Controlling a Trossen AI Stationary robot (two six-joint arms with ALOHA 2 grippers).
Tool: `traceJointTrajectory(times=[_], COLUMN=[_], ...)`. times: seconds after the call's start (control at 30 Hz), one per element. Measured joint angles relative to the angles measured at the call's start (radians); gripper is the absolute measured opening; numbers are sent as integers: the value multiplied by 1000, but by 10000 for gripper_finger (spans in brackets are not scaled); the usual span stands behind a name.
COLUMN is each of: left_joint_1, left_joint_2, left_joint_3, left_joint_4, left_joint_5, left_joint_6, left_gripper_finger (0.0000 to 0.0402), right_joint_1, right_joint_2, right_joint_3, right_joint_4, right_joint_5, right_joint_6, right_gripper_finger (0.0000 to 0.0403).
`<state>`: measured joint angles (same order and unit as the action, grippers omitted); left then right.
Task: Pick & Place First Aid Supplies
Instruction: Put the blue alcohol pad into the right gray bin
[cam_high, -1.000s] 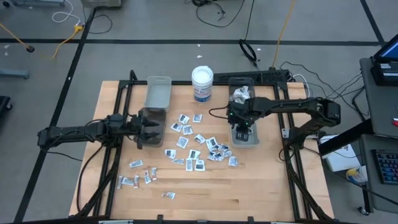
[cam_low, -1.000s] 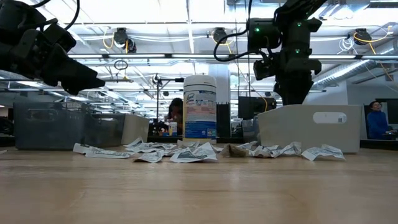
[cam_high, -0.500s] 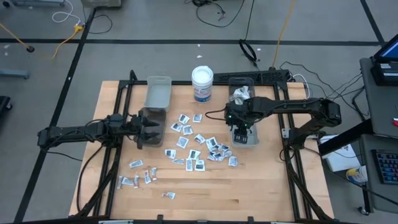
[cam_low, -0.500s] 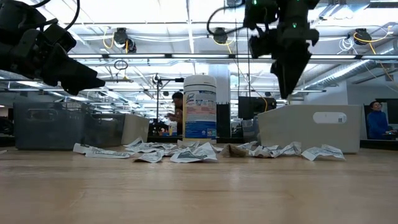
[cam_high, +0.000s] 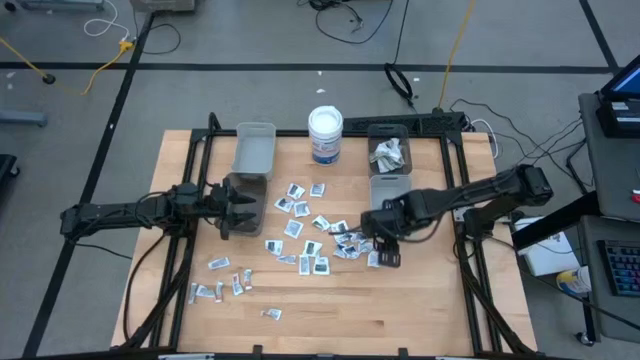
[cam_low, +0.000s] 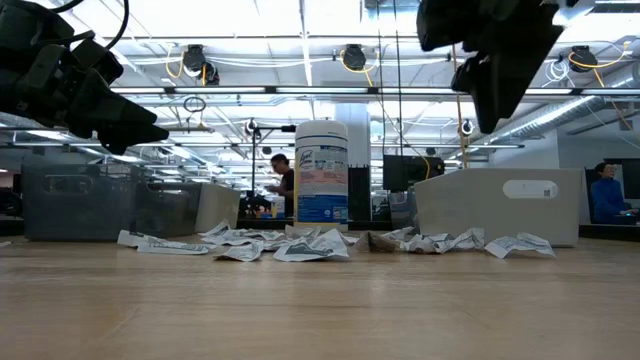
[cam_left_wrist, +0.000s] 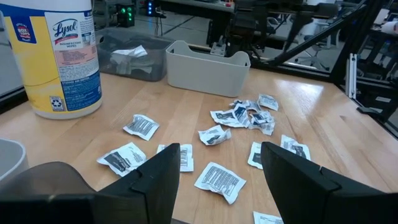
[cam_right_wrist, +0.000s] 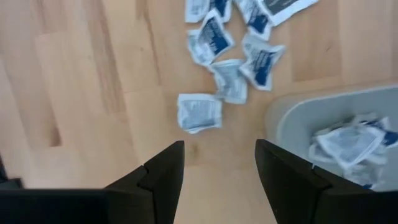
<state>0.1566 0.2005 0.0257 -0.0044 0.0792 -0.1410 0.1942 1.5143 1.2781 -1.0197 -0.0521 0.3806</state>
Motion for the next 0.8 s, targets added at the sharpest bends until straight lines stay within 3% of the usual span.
traceJointTrajectory(times=[0.27,0.8], left_joint_1=[0,0], left_joint_2=[0,2], left_joint_3=[0,0], left_joint_4=[0,0], left_joint_5=[0,-1], left_joint_6=[1,3], left_gripper_finger=[230,230], right_joint_1=[80,110], right_joint_2=[0,16], right_joint_3=[-31,-339], right_joint_4=[76,450], right_joint_5=[50,78], right_joint_6=[79,79], right_gripper_finger=[192,192])
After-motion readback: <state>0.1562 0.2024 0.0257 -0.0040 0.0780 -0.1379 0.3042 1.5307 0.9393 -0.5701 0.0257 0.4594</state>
